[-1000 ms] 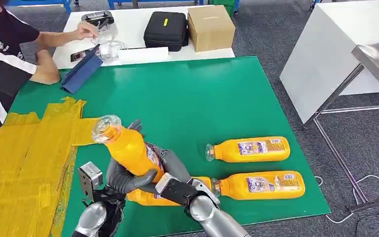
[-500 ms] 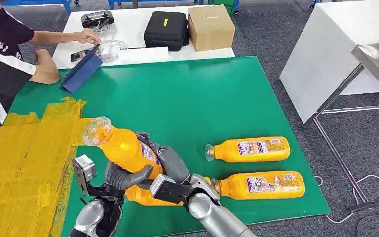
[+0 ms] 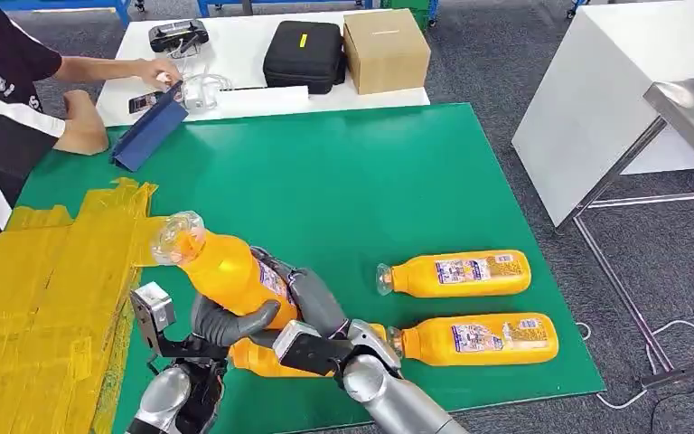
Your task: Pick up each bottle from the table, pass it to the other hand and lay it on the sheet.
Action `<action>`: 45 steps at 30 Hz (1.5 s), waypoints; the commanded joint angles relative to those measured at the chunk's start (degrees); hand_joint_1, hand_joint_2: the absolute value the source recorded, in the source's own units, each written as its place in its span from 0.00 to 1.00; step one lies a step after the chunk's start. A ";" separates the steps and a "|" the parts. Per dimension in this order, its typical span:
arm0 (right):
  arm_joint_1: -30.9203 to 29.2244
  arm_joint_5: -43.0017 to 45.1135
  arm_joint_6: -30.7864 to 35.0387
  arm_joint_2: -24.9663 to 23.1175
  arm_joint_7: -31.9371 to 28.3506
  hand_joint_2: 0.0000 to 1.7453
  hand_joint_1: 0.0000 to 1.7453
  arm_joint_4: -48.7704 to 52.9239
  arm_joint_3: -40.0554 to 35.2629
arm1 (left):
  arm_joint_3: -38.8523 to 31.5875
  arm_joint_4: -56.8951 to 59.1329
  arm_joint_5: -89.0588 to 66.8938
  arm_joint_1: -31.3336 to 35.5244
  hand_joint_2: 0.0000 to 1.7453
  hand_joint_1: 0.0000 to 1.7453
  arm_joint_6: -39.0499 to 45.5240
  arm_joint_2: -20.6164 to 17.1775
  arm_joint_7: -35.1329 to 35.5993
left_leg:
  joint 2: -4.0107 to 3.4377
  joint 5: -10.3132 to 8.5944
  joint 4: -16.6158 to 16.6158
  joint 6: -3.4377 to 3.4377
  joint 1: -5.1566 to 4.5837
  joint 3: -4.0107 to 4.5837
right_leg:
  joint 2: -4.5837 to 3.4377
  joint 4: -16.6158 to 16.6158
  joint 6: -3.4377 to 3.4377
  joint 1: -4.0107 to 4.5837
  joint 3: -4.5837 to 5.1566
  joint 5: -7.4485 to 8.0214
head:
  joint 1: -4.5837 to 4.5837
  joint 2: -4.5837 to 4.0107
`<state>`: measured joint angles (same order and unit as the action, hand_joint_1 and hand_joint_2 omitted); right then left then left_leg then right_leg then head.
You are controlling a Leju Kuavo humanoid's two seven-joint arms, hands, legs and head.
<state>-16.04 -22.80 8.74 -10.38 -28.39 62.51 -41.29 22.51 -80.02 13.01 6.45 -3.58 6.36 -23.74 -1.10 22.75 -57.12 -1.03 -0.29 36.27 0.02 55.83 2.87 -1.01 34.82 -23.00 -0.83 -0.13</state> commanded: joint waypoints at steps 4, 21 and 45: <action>4.66 8.08 -1.61 2.11 1.07 0.00 0.00 5.08 2.39 | -3.18 -1.10 -12.30 3.62 1.00 1.00 18.03 0.09 -4.34 | 0.28 0.07 -0.02 0.07 0.10 -0.15 | 0.22 -0.03 -0.10 0.10 -0.24 -0.12 | 0.00 0.00; 11.01 10.22 0.12 6.46 0.93 1.00 0.00 25.81 9.85 | -16.93 14.22 -62.56 13.14 1.00 1.00 41.35 -4.48 7.45 | 0.12 0.10 -0.01 0.08 0.12 -0.30 | 0.07 -0.01 -0.27 0.11 -0.33 -0.02 | 0.00 0.00; 8.77 13.46 -2.88 7.09 0.49 1.00 0.00 25.27 11.03 | -13.46 46.48 -91.84 26.89 1.00 1.00 42.56 -13.44 22.57 | -0.10 -0.06 0.00 0.15 0.13 -0.14 | -0.07 0.02 -0.29 0.13 -0.07 0.12 | 0.00 0.00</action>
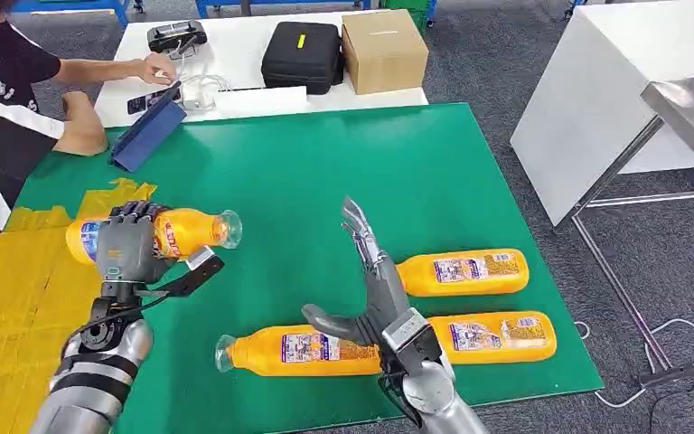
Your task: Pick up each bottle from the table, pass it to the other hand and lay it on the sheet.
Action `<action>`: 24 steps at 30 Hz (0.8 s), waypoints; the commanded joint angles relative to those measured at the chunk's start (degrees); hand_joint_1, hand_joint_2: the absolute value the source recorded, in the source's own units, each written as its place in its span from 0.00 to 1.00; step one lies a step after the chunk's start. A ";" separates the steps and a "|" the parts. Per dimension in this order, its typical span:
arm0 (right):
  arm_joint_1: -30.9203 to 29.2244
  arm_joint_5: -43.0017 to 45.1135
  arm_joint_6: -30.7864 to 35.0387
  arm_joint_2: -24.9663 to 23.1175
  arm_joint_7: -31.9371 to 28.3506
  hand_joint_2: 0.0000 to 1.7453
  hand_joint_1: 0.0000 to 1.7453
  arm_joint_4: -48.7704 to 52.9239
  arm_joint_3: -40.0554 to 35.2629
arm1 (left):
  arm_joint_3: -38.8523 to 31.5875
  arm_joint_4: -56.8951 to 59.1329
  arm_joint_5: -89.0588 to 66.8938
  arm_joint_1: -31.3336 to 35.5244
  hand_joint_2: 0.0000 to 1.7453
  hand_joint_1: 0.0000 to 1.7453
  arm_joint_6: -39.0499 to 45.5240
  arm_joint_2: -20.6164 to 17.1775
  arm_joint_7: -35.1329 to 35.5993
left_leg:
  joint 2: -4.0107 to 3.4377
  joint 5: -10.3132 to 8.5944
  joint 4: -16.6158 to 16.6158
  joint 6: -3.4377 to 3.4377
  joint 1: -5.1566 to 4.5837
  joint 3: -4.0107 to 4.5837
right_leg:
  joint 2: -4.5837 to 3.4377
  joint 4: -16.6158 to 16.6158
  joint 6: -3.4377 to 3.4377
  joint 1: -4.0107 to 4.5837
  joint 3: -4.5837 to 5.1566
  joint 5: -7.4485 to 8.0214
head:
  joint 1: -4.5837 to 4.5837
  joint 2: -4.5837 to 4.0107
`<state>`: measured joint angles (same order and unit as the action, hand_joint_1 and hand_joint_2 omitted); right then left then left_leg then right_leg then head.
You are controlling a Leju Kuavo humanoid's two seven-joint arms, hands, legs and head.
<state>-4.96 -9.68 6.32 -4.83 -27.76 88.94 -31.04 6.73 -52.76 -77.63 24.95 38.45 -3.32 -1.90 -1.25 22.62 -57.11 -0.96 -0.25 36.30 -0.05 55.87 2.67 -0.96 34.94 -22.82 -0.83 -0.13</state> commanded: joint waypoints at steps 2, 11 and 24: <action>-2.24 0.34 -0.45 1.54 -0.15 1.00 0.00 -1.16 0.76 | 2.37 19.21 -1.25 8.39 1.00 1.00 0.57 -3.61 0.81 | 0.16 0.10 -0.04 0.08 0.08 -0.24 | 0.12 0.02 -0.13 0.07 -0.27 -0.12 | 0.00 0.00; -3.44 -0.65 -0.48 1.83 0.32 1.00 0.00 -1.78 -0.26 | -1.10 30.36 -2.90 12.17 1.00 1.00 -1.90 -5.94 6.98 | 0.07 0.17 -0.10 0.11 0.16 -0.26 | -0.09 0.04 -0.16 0.14 -0.33 -0.13 | 0.00 0.00; -3.17 -2.16 0.86 2.25 1.16 1.00 0.00 -2.07 -0.18 | -7.27 33.14 1.68 11.58 1.00 0.00 -1.62 -4.20 7.18 | 0.20 0.14 -0.07 0.07 0.13 -0.22 | 0.04 0.01 -0.12 0.10 -0.33 -0.16 | 0.00 0.00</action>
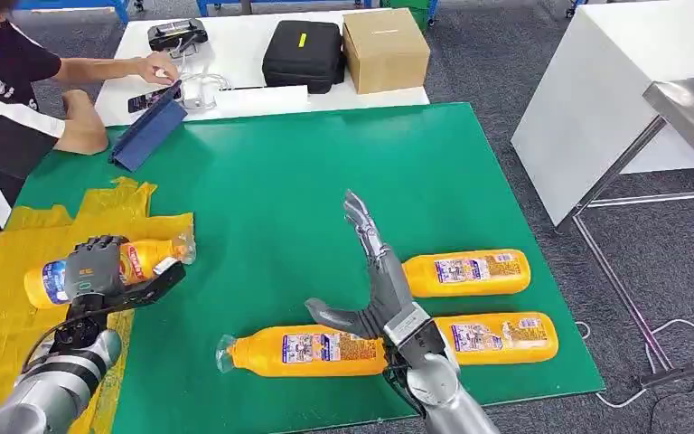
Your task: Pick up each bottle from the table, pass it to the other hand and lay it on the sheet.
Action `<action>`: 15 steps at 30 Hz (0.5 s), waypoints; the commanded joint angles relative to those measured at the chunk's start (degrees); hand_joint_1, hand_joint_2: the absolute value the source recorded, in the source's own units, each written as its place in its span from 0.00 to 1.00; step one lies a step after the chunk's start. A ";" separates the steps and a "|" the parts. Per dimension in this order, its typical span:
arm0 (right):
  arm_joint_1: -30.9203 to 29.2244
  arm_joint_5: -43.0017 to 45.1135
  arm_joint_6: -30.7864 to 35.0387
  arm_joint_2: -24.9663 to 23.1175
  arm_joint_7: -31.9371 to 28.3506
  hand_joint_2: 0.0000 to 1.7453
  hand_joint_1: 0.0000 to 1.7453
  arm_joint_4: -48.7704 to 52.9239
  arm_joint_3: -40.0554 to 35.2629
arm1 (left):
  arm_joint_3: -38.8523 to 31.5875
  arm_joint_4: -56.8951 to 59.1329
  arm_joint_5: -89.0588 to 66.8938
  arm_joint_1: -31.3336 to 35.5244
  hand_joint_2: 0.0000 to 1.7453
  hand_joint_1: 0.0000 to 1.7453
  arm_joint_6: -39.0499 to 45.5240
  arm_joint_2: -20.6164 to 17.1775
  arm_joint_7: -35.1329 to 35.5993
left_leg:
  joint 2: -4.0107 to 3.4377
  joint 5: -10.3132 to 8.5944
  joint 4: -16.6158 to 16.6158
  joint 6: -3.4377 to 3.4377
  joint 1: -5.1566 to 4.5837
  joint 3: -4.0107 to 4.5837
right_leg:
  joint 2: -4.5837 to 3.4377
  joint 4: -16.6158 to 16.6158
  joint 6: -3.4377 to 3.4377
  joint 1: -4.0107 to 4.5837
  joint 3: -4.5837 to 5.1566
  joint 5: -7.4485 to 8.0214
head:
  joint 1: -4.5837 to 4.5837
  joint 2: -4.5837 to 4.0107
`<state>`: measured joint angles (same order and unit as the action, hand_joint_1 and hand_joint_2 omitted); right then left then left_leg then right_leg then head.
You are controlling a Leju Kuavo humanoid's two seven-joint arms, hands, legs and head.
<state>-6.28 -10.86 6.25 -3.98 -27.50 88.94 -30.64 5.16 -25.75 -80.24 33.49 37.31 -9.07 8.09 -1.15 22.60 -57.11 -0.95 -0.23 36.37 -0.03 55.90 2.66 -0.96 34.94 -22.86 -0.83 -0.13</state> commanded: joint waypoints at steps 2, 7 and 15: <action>-1.95 -1.22 1.02 1.29 1.03 1.00 0.00 -2.26 -0.56 | -6.02 6.18 4.75 3.13 1.00 0.00 -1.49 1.98 -3.32 | 0.16 0.17 -0.09 0.08 0.13 -0.30 | 0.08 0.00 -0.12 0.12 -0.36 -0.15 | 0.00 0.00; -2.01 -1.70 1.12 1.08 1.24 1.00 0.00 -2.50 -0.38 | -7.44 5.54 6.43 2.24 1.00 0.00 -2.06 2.70 -4.75 | 0.13 0.07 0.00 0.05 0.05 -0.19 | 0.07 -0.04 -0.07 0.05 -0.21 -0.07 | 0.00 0.00; -1.34 -2.84 0.92 1.43 1.25 1.00 0.00 -2.77 0.31 | -14.56 -1.25 19.74 -1.06 1.00 0.00 2.69 6.32 -21.18 | 0.19 0.13 0.00 0.04 0.08 -0.35 | 0.10 -0.08 -0.08 0.07 -0.41 -0.12 | 0.00 0.00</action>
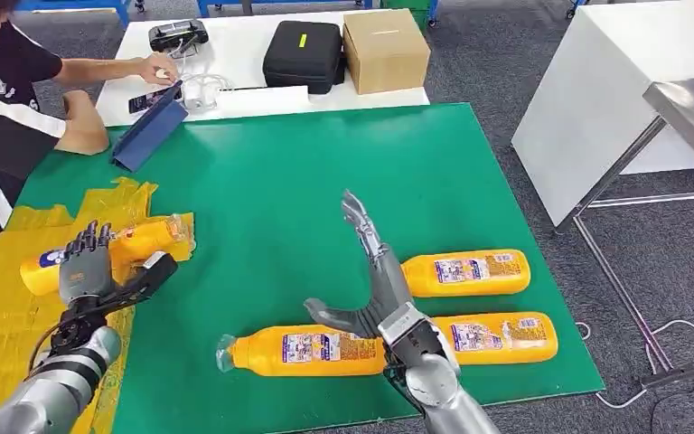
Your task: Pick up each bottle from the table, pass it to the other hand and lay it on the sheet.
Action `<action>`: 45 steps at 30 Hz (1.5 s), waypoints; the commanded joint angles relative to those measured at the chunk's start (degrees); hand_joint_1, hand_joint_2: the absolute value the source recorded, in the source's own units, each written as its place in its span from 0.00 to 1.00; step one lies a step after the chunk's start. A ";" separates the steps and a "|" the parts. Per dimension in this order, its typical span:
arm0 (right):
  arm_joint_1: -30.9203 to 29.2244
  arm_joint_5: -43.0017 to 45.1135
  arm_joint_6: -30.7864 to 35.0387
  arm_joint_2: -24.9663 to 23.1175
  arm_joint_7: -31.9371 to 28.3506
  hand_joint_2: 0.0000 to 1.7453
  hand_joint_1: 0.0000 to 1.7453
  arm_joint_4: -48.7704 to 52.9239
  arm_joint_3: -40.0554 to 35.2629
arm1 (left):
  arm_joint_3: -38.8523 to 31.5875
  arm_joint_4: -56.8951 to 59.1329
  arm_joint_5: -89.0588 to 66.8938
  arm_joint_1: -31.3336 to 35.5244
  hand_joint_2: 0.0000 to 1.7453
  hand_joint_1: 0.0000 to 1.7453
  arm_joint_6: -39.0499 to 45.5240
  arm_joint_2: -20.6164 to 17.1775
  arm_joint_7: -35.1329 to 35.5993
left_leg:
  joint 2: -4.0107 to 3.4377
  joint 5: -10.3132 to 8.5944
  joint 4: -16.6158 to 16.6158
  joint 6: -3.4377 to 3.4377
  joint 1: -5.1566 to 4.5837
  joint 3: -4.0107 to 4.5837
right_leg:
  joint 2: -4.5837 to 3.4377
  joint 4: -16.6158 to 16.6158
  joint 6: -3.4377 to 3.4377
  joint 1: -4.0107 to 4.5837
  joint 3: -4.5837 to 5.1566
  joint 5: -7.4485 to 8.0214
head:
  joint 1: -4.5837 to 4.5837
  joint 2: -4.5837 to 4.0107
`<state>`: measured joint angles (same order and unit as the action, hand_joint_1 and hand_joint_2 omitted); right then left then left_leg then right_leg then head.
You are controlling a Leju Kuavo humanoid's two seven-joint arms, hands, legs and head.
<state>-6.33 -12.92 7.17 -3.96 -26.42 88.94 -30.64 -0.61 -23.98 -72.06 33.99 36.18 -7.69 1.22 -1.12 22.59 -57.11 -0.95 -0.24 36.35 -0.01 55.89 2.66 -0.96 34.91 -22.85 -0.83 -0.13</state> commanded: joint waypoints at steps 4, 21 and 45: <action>-1.14 -1.07 0.10 1.52 0.12 1.00 0.00 -2.84 0.25 | -9.45 -4.52 13.13 -2.01 1.00 0.00 3.82 5.63 -15.91 | 0.14 0.12 -0.02 0.05 0.08 -0.23 | 0.08 -0.07 -0.07 0.07 -0.27 -0.10 | 0.00 0.00; -1.68 -31.89 1.37 13.94 8.13 1.00 0.00 -7.54 -15.56 | 1.38 -53.61 50.99 -22.65 1.00 0.00 -13.25 14.18 -35.09 | 0.12 0.14 -0.01 0.02 0.02 -0.10 | 0.06 -0.10 -0.03 0.03 -0.16 -0.09 | 0.00 0.00; -3.63 -41.20 -1.45 14.12 25.28 1.00 0.00 -19.81 -19.42 | 3.21 -51.13 55.29 -24.30 1.00 0.00 -11.77 15.86 -37.98 | 0.11 0.23 0.01 0.07 0.07 -0.40 | 0.00 -0.13 -0.10 0.07 -0.46 -0.15 | 0.00 0.00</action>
<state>-7.10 -49.18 5.13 10.43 -6.94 78.75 -46.91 1.53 -78.09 -17.44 9.33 25.44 7.15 -37.42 -1.09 22.65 -57.11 -0.97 -0.27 36.39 0.00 55.84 2.70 -0.97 34.91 -22.87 -0.83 -0.13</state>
